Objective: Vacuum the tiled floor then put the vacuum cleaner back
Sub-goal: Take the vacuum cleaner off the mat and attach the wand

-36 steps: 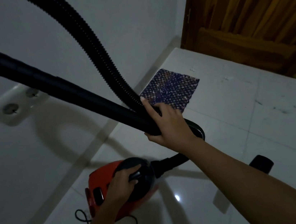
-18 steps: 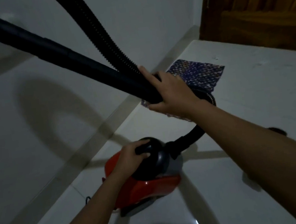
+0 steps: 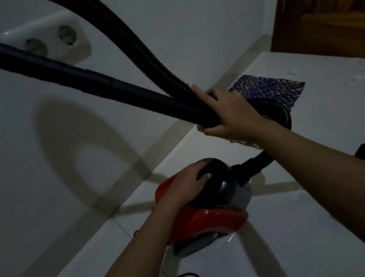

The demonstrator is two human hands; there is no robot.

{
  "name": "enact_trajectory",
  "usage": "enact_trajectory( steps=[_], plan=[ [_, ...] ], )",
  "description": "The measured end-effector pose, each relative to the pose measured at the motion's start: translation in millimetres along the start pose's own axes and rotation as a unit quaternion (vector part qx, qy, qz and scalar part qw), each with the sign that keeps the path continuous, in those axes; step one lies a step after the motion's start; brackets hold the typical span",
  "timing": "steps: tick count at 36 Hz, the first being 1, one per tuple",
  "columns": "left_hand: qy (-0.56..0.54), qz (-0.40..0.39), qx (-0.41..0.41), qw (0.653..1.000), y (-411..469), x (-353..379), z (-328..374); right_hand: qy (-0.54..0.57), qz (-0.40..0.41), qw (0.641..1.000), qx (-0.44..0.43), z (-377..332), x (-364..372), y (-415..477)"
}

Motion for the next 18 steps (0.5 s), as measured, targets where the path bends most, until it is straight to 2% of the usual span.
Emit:
enact_trajectory(
  steps=[7,14,18],
  plan=[
    [0.025,0.066,-0.017,0.997,-5,-6,-5,0.012,0.028,1.0,0.004,-5,1,10],
    [0.023,0.136,-0.029,0.99,-10,3,-5,0.019,0.016,1.0,-0.011,-10,17,6],
    [0.011,0.149,-0.028,0.988,-10,5,-9,0.026,0.013,0.999,-0.02,-16,23,10]
  ],
)
Point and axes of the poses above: each hand's wrist, its own y-axis towards the middle knuckle, its own x-axis out of the palm, z = x × y, the point moved 8 cm from there along y, towards the middle knuckle, and after that the axes turned 6 degrees about z, right-handed, at the moved point
